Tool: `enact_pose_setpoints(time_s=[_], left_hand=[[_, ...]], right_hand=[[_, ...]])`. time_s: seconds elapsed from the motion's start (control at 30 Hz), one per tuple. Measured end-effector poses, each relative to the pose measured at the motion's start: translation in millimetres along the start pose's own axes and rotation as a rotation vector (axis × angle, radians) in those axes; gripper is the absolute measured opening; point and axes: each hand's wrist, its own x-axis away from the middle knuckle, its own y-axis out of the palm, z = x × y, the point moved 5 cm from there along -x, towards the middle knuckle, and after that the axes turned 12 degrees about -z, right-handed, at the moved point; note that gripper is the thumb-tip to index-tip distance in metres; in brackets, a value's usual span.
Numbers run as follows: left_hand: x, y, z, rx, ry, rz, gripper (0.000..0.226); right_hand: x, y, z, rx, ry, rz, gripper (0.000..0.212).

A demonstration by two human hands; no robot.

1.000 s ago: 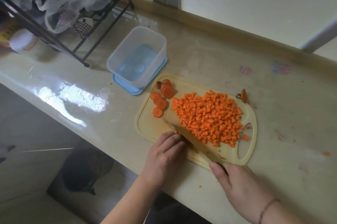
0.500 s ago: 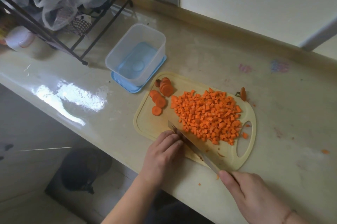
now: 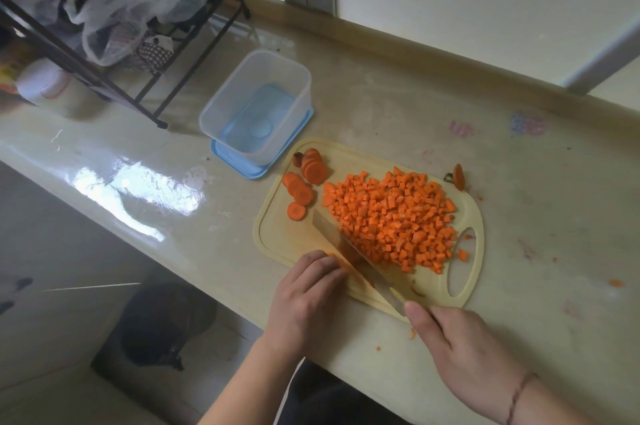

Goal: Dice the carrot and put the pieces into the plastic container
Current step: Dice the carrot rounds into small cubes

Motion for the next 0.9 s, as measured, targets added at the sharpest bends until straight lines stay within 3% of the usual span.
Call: enact_pose_setpoints(time_s=[0.23, 0.4, 0.57, 0.7, 0.9], left_hand=[[2.4, -4.4, 1.1, 0.027, -0.039, 0.027, 0.030], [0.8, 0.9, -1.8, 0.034, -0.058, 0.018, 0.023], [1.9, 1.4, -2.7, 0.036, -0.063, 0.016, 0.014], [1.3, -1.1, -0.3, 0.020, -0.058, 0.013, 0.016], [-4.4, -6.3, -0.6, 0.021, -0.048, 0.002, 0.023]], right_hand=[[10.1, 6.2, 7.7, 0.085, -0.039, 0.010, 0.082], [9.9, 10.4, 16.2, 0.131, -0.003, -0.024, 0.085], [4.1, 10.1, 7.7, 0.181, 0.044, -0.041, 0.071], [-6.0, 12.1, 0.9, 0.222, -0.002, -0.020, 0.073], [-6.0, 0.3, 10.9, 0.073, -0.004, 0.016, 0.071]])
